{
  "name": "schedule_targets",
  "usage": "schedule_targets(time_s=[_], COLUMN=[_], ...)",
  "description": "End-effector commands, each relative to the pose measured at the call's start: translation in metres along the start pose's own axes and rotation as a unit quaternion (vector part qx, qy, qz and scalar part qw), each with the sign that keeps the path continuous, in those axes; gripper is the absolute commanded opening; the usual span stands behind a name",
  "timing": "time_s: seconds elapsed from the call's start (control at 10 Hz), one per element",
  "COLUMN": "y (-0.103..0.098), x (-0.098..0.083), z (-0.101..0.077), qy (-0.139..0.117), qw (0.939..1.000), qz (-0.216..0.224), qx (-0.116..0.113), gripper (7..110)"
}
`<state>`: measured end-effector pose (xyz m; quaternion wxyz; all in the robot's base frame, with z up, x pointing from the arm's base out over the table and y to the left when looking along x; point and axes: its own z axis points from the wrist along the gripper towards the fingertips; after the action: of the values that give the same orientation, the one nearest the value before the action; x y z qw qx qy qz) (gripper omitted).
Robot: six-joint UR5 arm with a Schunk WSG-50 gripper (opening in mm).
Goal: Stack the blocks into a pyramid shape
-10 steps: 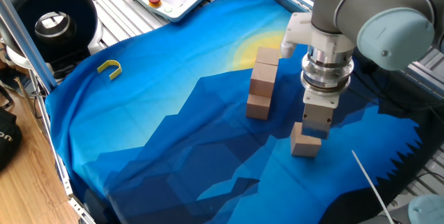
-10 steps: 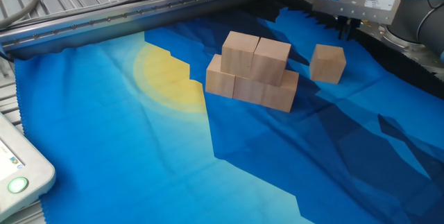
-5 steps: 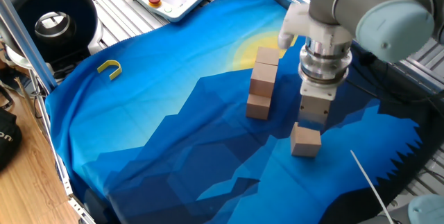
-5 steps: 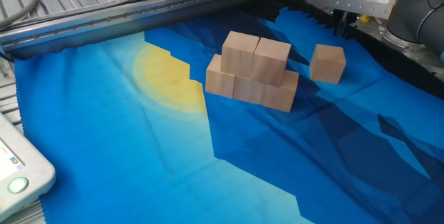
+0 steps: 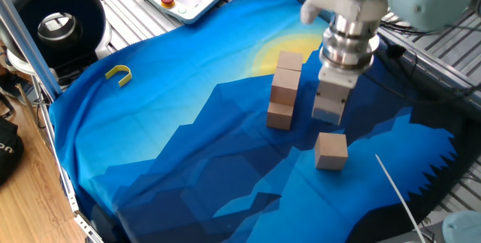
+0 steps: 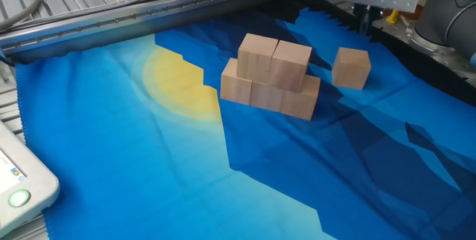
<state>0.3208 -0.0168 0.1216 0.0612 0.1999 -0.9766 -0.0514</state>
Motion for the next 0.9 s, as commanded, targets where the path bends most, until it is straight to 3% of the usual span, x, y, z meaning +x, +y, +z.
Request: schedule_targets(time_s=[0.0, 0.1, 0.4, 0.8], y=[-0.011, -0.019, -0.016, -0.042], x=[-0.008, -0.012, -0.013, -0.019], z=[-0.026, -0.026, -0.028, -0.032], qy=[0.004, 0.001, 0.005, 0.019], qw=[0.9999, 1.0000, 0.9999, 0.9992], qz=[0.010, 0.009, 0.002, 0.013], qx=[-0.002, 0.001, -0.014, 0.032], gripper=[7, 7, 7, 7])
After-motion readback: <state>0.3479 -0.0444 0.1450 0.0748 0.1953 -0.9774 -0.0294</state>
